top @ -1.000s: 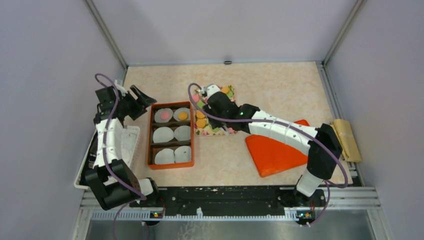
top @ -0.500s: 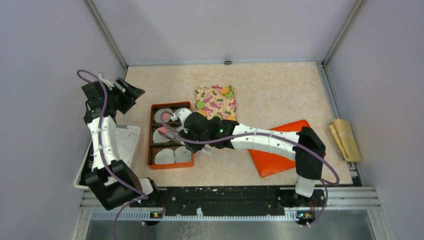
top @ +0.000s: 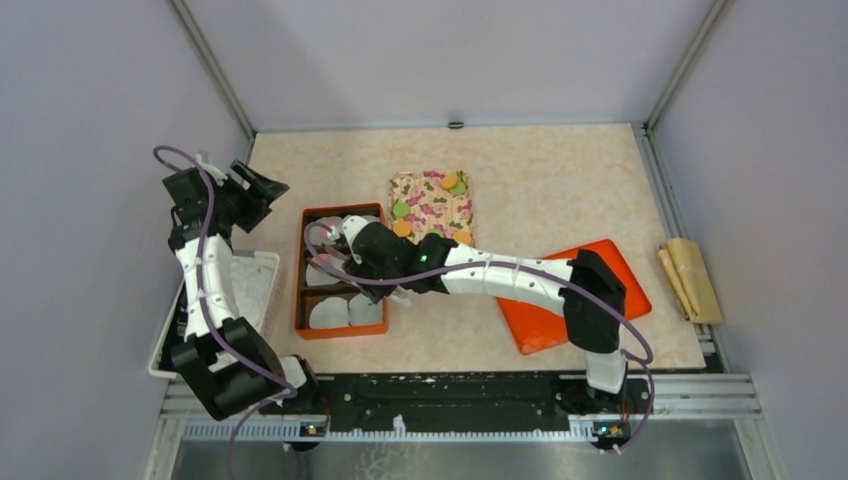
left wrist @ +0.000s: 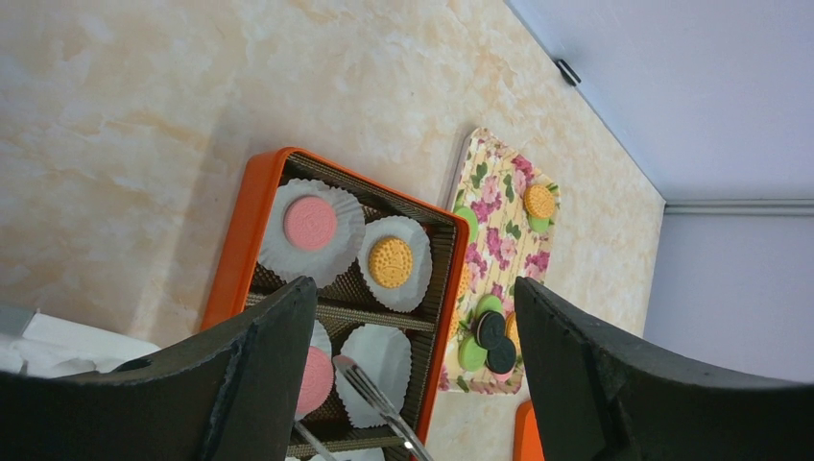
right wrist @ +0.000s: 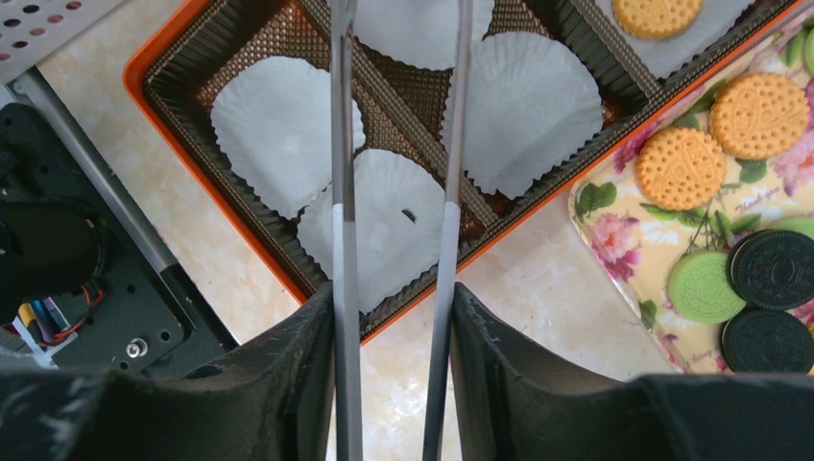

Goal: Pack the cookies

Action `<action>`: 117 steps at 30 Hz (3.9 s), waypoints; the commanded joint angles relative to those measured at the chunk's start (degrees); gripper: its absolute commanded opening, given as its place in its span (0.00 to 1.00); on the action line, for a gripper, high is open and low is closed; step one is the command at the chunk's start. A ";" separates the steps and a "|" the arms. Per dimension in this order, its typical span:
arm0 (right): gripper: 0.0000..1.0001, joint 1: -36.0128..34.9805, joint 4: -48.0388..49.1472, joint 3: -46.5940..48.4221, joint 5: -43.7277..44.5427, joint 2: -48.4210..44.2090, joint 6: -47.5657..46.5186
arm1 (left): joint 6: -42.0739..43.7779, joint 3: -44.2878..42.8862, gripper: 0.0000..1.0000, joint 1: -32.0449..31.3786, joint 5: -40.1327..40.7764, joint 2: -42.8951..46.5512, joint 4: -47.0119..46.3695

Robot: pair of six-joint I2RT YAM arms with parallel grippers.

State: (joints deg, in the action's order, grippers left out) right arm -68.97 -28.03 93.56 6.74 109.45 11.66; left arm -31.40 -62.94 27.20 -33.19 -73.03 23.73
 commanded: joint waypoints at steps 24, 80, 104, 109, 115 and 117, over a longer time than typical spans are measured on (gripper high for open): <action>0.40 10.69 0.77 -10.29 17.76 -17.48 0.67 | -1.54 3.25 0.80 0.88 -7.88 -1.52 -6.82; 0.00 30.56 5.49 -5.65 7.57 -6.93 -0.22 | -0.86 4.84 0.80 0.98 -9.40 -2.96 -7.56; 0.00 3.75 0.95 -14.64 7.43 -20.40 0.34 | -1.17 4.49 0.80 1.00 -9.75 -1.46 -6.20; 0.00 3.04 1.66 -15.51 5.44 -18.96 1.10 | -0.99 4.21 0.80 0.99 -9.64 -0.84 -5.60; 0.00 0.54 3.70 -18.11 4.07 -18.14 3.04 | -0.83 3.99 0.80 0.99 -9.45 -0.69 -5.21; 0.00 -0.24 3.94 -18.15 3.96 -17.14 3.58 | -1.15 4.28 0.80 0.97 -9.68 -0.71 -5.58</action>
State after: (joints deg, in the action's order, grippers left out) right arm -67.11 -28.27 75.55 11.84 91.68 13.39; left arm -32.86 -58.37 27.73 -41.58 -75.48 18.52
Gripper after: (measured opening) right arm 0.396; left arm 0.801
